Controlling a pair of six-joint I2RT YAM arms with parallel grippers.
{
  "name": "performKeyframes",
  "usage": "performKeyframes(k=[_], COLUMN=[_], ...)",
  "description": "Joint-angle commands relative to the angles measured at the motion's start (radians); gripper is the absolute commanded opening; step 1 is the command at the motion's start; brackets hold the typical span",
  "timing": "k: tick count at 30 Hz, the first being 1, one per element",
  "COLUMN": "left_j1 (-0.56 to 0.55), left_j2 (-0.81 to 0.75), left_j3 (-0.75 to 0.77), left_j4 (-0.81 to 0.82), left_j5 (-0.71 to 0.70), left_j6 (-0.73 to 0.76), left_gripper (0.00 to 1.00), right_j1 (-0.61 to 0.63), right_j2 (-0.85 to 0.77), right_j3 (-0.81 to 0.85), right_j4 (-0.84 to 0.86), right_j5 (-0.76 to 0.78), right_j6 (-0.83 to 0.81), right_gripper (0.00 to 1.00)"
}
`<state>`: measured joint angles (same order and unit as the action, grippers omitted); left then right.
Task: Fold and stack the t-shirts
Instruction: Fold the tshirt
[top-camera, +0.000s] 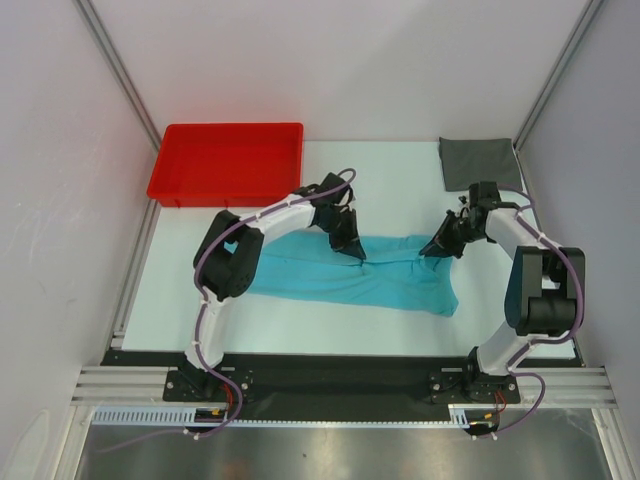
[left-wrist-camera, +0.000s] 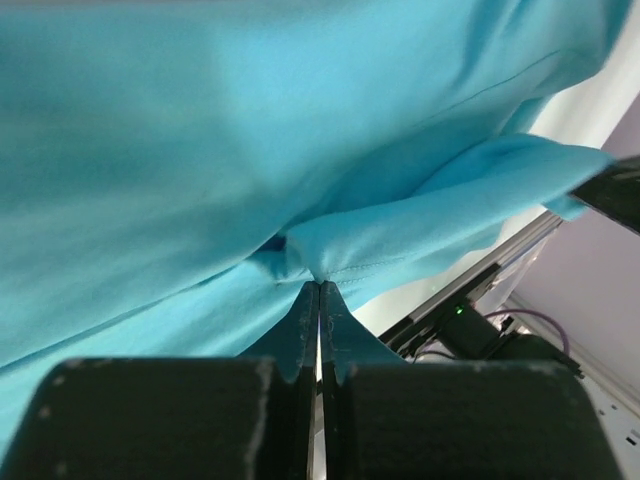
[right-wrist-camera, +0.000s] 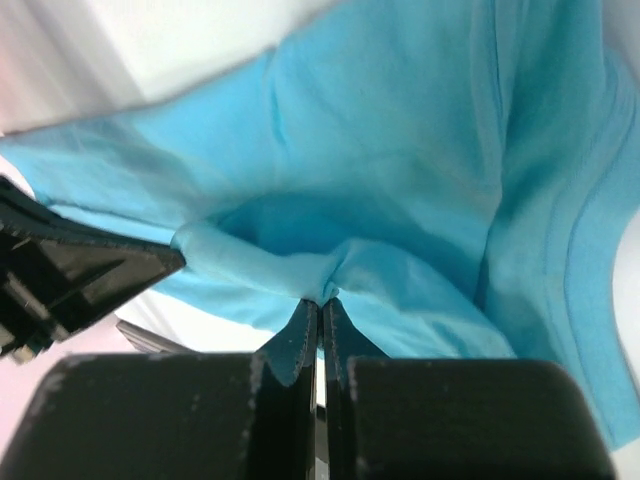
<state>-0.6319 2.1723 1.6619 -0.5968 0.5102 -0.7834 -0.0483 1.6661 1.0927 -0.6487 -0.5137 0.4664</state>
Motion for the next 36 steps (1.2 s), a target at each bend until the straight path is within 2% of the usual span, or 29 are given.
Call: performKeyframes(k=[1, 15, 32, 34, 35, 36], left_j1=[0.008, 0.000, -0.025, -0.025, -0.025, -0.025], left_j2=[-0.074, -0.115, -0.108, -0.109, -0.111, -0.120], left_j3=[-0.049, -0.137, -0.194, -0.188, -0.186, -0.185], left_j4=[-0.018, -0.015, -0.057, -0.076, -0.084, -0.089], left_j5=[0.036, 0.065, 0.041, 0.016, 0.007, -0.005], left_j6=[0.035, 0.055, 0.102, 0.116, 0.122, 0.128], left_gripper=[0.00, 0.00, 0.00, 0.05, 0.07, 0.16], right_j1=[-0.005, -0.005, 0.002, 0.002, 0.001, -0.001], right_j2=[-0.086, -0.150, -0.233, -0.230, -0.230, -0.235], right_j3=[-0.025, -0.105, -0.284, -0.297, -0.295, -0.292], right_j4=[-0.058, -0.173, -0.170, -0.172, -0.177, -0.181], right_j5=[-0.023, -0.082, -0.071, -0.069, -0.069, -0.072], right_j6=[0.003, -0.018, -0.012, -0.018, -0.021, -0.026], right_gripper=[0.00, 0.00, 0.02, 0.06, 0.11, 0.16])
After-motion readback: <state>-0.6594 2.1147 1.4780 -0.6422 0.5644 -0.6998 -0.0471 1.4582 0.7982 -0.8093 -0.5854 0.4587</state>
